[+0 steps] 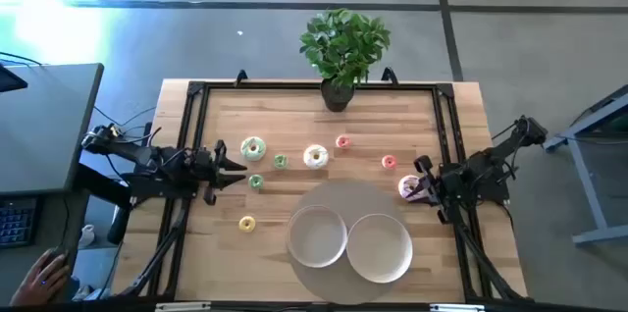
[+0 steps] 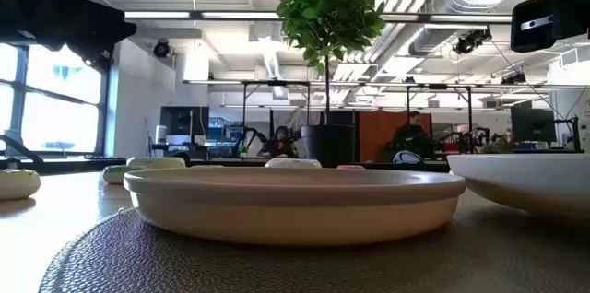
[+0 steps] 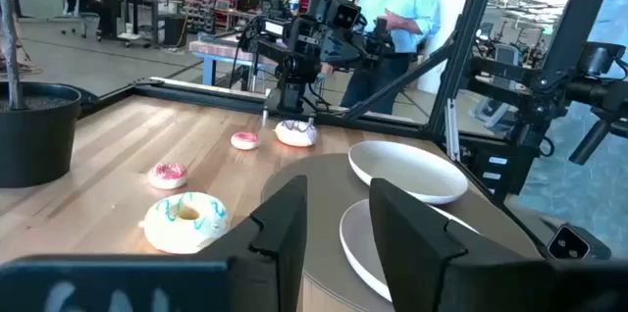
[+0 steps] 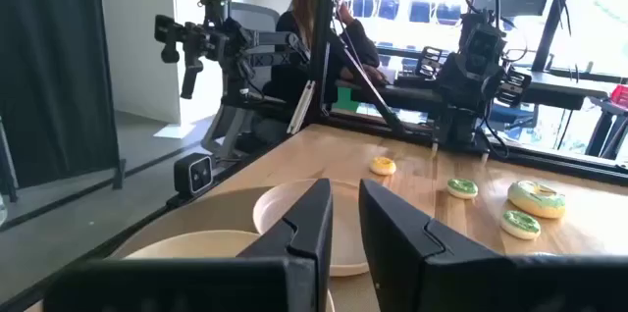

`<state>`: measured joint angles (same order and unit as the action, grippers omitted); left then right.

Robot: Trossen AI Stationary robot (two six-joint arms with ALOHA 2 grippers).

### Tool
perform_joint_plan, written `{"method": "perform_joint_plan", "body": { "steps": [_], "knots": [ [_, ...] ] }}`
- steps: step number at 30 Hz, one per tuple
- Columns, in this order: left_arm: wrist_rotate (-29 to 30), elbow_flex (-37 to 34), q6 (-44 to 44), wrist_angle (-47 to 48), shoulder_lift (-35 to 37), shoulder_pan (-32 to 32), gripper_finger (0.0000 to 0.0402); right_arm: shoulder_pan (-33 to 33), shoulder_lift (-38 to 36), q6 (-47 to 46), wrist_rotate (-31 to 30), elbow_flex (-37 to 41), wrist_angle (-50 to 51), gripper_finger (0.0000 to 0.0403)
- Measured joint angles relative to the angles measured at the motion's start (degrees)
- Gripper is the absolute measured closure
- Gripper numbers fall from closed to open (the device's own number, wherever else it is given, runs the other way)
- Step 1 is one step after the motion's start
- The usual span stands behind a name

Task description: Pick & Place donuts

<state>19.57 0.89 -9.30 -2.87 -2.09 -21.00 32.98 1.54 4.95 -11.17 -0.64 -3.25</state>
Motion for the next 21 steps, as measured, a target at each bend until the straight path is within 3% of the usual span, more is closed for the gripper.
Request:
{"method": "perform_joint_plan", "body": {
  "steps": [21],
  "knots": [
    [0.0, 0.0, 0.0, 0.0, 0.0, 0.0, 0.0289, 0.0, 0.0, 0.0, 0.0, 0.0, 0.0, 0.0351]
  ]
}}
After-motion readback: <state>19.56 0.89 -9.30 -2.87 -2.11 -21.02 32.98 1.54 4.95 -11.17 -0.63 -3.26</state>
